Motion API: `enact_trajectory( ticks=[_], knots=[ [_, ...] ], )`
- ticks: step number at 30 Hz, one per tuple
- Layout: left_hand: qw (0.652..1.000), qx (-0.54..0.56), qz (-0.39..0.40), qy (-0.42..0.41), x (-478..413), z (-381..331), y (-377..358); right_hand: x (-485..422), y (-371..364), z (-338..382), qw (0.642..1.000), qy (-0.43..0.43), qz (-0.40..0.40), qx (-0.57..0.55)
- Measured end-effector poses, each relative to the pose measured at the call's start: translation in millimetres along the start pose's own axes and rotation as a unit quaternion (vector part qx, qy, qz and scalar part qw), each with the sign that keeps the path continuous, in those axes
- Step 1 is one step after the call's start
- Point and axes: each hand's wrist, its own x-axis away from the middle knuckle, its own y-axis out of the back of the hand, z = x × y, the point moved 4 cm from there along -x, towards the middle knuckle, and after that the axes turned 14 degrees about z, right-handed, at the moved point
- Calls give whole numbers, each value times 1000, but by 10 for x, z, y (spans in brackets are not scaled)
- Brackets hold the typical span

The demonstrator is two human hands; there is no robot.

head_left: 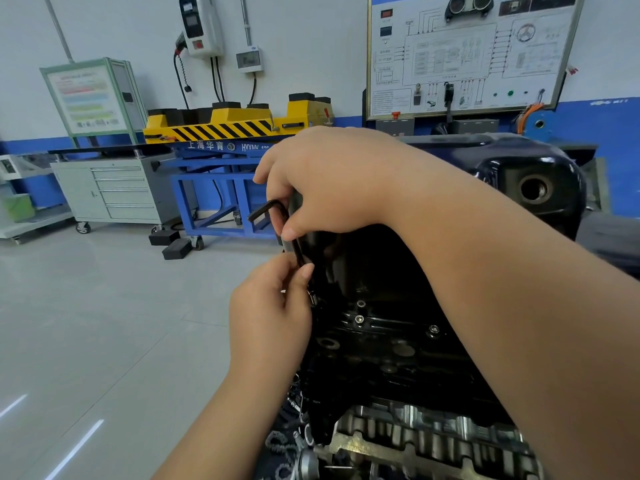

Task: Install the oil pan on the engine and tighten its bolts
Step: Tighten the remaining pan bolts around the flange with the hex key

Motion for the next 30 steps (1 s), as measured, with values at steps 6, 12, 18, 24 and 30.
enact_trajectory(
  ticks=[6, 12, 18, 24, 30],
  knots=[
    [998, 43, -16, 36, 22, 9, 27, -18, 11, 10, 1000, -11, 16, 9],
    [999, 15, -33, 29, -10, -29, 33, -8, 27, 17, 1000, -25, 14, 7],
    [999, 8, -28, 32, -10, -25, 39, 14, 14, -26, 999, -32, 6, -8],
    [999, -3, -17, 29, -3, -35, 44, 63, 27, 10, 999, -15, -7, -30],
    [998, -53, 17, 4, -32, -60, 43, 26, 16, 17, 1000, -10, -11, -26]
  ],
)
